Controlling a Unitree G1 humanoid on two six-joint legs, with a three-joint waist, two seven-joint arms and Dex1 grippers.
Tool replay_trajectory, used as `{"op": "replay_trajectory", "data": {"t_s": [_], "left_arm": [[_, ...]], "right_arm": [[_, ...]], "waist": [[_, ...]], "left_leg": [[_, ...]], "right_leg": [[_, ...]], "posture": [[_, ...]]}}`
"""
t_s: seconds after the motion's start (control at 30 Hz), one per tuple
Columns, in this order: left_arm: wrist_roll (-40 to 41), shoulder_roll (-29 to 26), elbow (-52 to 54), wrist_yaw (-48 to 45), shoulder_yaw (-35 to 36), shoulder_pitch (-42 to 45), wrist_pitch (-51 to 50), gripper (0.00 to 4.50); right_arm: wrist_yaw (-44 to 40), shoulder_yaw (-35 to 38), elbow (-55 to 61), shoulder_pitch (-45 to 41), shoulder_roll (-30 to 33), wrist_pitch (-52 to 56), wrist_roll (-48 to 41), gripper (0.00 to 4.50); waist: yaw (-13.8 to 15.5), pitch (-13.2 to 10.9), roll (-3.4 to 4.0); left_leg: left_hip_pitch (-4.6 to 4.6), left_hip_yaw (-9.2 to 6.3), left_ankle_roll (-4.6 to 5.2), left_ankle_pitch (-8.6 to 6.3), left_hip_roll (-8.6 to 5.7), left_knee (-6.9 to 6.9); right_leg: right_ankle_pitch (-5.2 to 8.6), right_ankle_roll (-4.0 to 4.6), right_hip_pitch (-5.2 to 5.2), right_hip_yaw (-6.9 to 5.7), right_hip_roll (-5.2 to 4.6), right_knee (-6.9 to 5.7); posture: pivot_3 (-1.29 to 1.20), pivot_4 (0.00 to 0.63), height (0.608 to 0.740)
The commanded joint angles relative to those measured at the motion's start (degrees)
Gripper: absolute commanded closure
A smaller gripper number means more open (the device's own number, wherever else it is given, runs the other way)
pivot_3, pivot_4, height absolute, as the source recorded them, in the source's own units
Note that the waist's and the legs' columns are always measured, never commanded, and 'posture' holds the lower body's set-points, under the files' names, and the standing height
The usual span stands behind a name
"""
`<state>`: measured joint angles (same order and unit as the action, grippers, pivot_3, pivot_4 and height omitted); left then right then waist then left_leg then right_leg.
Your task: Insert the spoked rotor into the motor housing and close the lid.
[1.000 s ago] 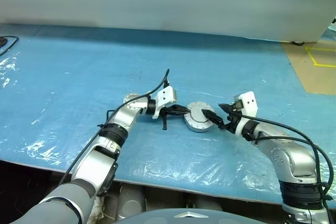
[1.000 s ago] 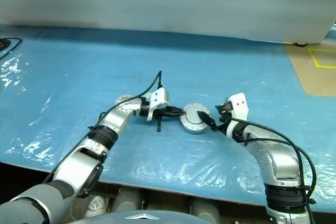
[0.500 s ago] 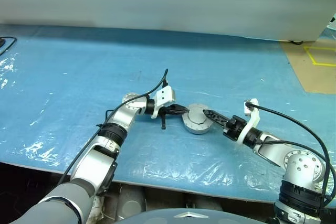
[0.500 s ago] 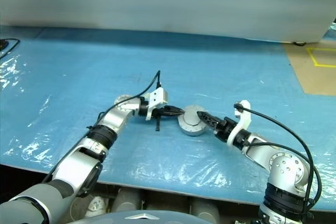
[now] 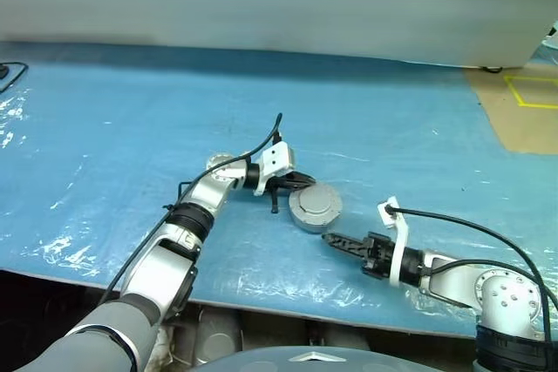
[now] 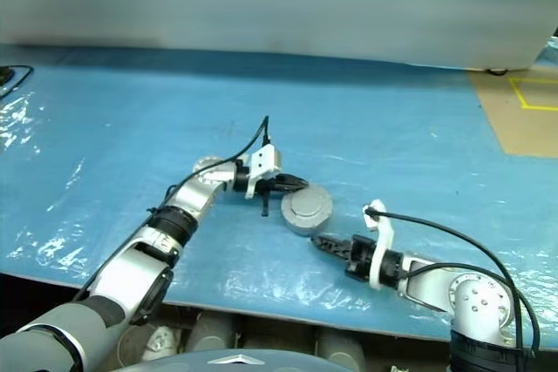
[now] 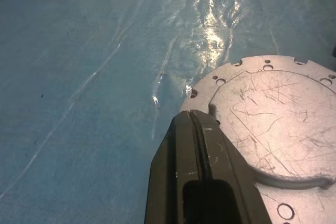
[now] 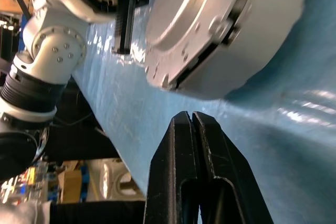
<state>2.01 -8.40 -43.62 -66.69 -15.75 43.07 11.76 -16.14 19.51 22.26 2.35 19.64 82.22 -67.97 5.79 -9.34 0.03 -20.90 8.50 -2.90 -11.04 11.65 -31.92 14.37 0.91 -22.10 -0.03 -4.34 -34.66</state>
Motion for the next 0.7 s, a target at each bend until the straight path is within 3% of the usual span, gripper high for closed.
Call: {"op": "replay_trajectory", "data": {"t_s": [0.03,0.17,0.2,0.3,0.47,0.7], "left_arm": [[-1.7,-0.23,-1.42,0.12,-1.25,-0.99,-0.04,4.5],[-1.55,-0.42,-0.95,0.04,-1.13,-1.28,0.07,4.5],[-1.45,-0.46,-0.73,-0.04,-1.09,-1.39,0.1,4.5],[-0.37,-0.19,-0.08,-0.87,-0.59,-1.59,0.48,4.5],[2.67,0.62,2.22,-3.54,0.81,-1.82,0.06,4.5],[2.58,0.88,2.03,-3.65,1.54,-1.41,0.72,4.5]], "right_arm": [[0.95,-0.41,1.21,-0.68,0.23,-3.01,0.35,4.48],[1.61,0.86,0.03,-1.72,0.23,-6.52,0.88,4.48],[1.2,1.08,0.27,-1.79,0.7,-6.94,0.55,4.3],[-0.04,1.92,0.69,-2.0,1.95,-7.41,-2.25,3.58],[0.35,3.72,-2.33,-2.05,2.38,-7.84,-6.95,1.95],[4.61,3.93,-4.39,-1.66,1.12,-10.04,-14.81,1.95]], "waist": [[0.09,0.0,0.0],[0.09,0.0,0.0],[0.1,0.0,0.0],[0.11,-0.01,0.0],[0.1,-0.03,0.03],[0.12,-0.06,0.07]], "left_leg": [[-0.04,0.0,0.0,0.0,0.0,-0.02],[-0.1,-0.02,-0.01,0.0,-0.07,0.0],[-0.1,-0.02,-0.01,0.0,-0.07,0.02],[-0.12,-0.02,-0.01,0.0,-0.12,0.02],[-0.3,-0.03,-0.01,0.0,-0.12,0.04],[-0.53,-0.08,-0.01,0.0,-0.1,0.05]], "right_leg": [[0.0,-0.03,0.0,0.0,-0.02,0.02],[-0.09,-0.22,-0.03,-0.08,0.02,0.02],[-0.09,-0.22,-0.05,-0.09,0.02,0.01],[-0.09,-0.23,-0.06,-0.06,0.01,0.02],[-0.09,-0.24,-0.21,-0.09,0.02,0.01],[-0.1,-0.23,-0.38,-0.22,0.03,-0.01]], "posture": [[0.0,0.15,0.74],[0.0,0.15,0.74],[0.0,0.15,0.74],[0.0,0.15,0.74],[0.0,0.15,0.74],[0.0,0.15,0.74]]}}
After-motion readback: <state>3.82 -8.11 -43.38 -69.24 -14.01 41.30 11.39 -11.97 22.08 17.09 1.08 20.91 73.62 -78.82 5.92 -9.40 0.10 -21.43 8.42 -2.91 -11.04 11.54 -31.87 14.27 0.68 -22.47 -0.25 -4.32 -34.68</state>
